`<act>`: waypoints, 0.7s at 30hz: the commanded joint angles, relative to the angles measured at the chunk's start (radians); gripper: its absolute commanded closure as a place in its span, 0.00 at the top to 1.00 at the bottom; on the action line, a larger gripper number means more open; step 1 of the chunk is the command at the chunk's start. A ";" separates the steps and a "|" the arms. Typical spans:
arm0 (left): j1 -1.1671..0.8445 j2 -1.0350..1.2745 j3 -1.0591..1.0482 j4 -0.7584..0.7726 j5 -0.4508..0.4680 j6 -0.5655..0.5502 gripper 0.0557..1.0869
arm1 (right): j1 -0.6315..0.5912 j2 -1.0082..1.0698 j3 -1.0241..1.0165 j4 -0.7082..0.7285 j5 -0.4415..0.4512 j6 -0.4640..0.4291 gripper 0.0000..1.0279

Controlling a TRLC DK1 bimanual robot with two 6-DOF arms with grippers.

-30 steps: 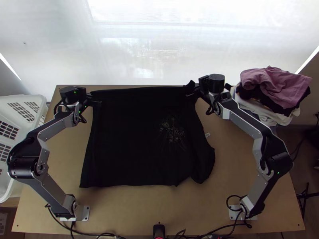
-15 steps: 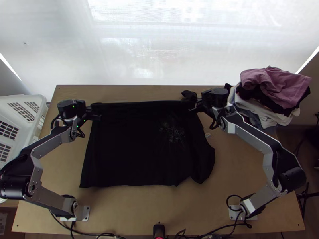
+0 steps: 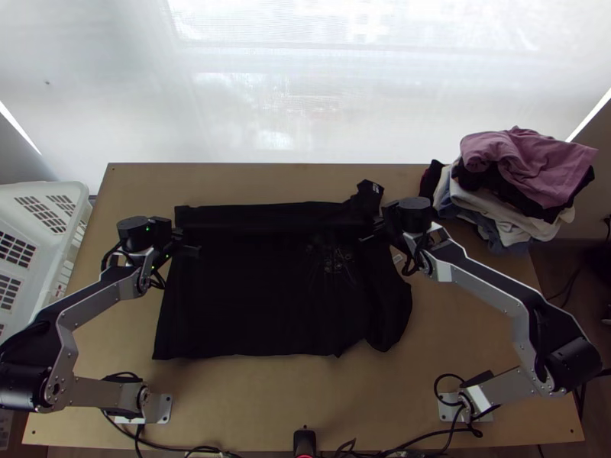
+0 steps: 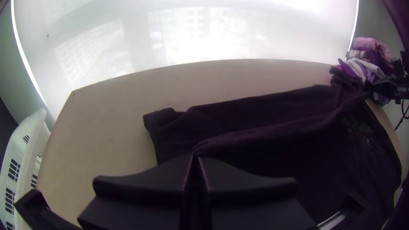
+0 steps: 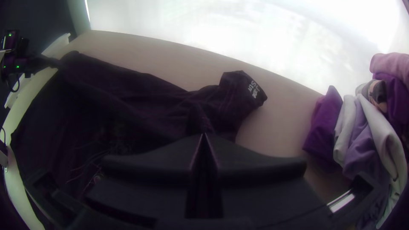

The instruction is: Fold the t-shirt

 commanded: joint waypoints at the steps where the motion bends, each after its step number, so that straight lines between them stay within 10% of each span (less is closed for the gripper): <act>1: -0.039 -0.028 -0.081 0.000 0.002 0.002 0.03 | 0.012 -0.012 -0.063 0.006 0.003 0.009 0.03; 21: -0.017 -0.042 -0.153 0.008 0.000 0.028 0.03 | 0.009 -0.006 -0.149 0.057 0.003 0.009 0.03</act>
